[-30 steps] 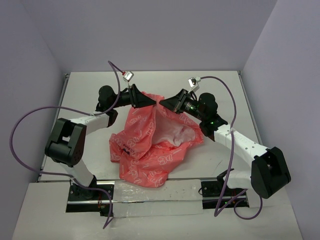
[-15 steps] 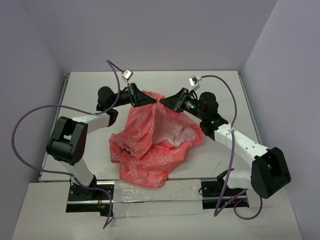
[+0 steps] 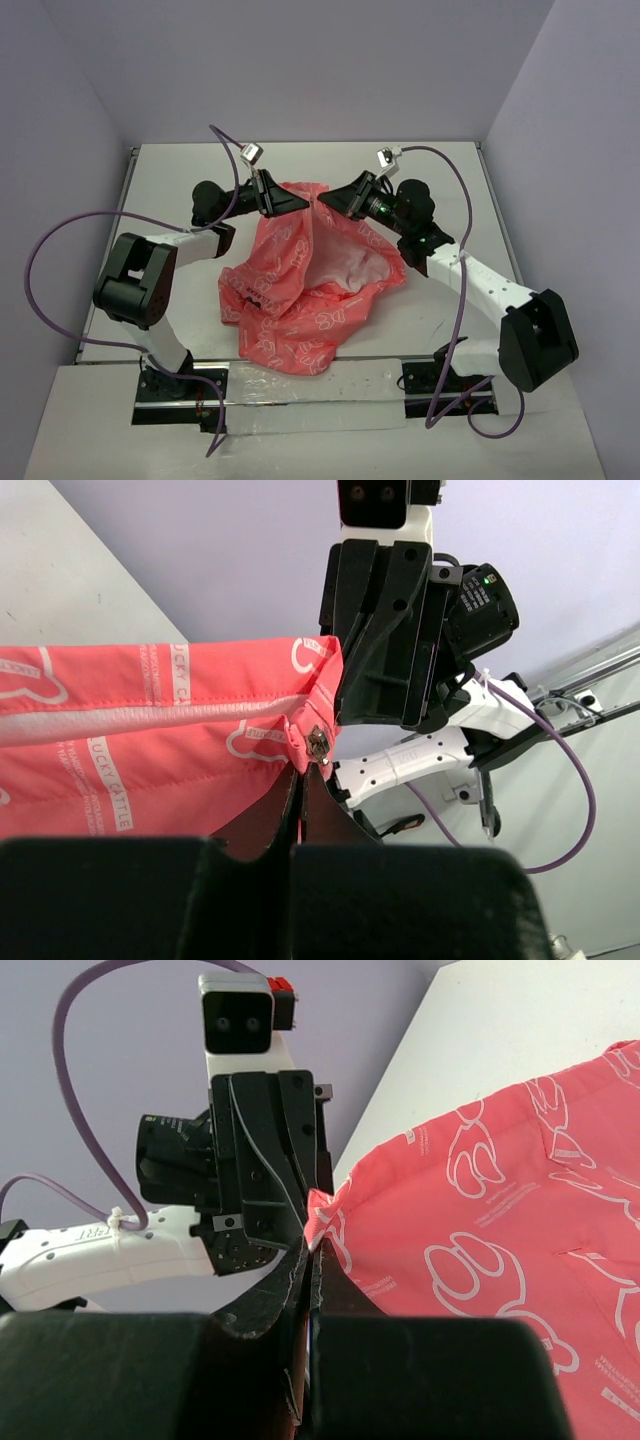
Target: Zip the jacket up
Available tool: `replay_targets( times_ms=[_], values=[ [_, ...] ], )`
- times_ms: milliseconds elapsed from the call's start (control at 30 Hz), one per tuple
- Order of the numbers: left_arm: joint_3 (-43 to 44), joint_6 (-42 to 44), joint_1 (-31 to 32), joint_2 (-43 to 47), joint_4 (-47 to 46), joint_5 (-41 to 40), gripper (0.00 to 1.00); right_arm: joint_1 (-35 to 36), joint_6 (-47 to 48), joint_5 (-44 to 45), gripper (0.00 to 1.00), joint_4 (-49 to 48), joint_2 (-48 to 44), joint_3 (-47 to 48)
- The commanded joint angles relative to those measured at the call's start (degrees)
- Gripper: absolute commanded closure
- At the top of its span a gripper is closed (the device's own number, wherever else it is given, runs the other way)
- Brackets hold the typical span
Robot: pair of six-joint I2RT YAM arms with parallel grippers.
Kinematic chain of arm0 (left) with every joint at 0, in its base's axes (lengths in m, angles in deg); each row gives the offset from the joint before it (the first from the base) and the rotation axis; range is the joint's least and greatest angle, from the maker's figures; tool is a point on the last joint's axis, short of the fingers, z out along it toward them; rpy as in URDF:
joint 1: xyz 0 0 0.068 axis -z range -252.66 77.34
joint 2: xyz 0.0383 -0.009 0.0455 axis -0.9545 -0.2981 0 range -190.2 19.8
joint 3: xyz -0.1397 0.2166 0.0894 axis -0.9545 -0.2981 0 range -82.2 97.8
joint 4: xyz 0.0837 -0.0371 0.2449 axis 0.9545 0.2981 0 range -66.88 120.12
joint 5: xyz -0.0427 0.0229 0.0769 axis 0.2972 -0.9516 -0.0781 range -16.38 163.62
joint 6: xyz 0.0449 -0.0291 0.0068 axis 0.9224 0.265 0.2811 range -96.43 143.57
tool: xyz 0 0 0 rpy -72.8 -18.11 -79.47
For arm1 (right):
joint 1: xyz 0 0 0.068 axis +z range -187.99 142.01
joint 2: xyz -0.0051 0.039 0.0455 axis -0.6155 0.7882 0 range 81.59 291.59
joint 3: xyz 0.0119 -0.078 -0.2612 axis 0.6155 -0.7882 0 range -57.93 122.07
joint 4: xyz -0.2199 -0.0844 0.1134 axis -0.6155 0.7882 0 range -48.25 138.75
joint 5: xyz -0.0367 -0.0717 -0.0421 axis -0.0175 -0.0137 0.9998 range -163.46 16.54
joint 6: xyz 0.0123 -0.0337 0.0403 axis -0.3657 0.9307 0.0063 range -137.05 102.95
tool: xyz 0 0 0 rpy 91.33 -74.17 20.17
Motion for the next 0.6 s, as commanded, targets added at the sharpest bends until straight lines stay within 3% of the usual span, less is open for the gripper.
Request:
replay_targets(
  times_ms=[0,567],
  values=[
    [-0.6,-2.4,1.1,-0.2,-10.5,2.9,1.00,-0.3,1.0,2.0,1.00,-4.0,1.3,4.8],
    [-1.7,-1.9,1.6,0.6,-11.2,1.5,1.00,-1.0,2.9,3.3,1.00,0.0,0.3,6.0]
  ],
)
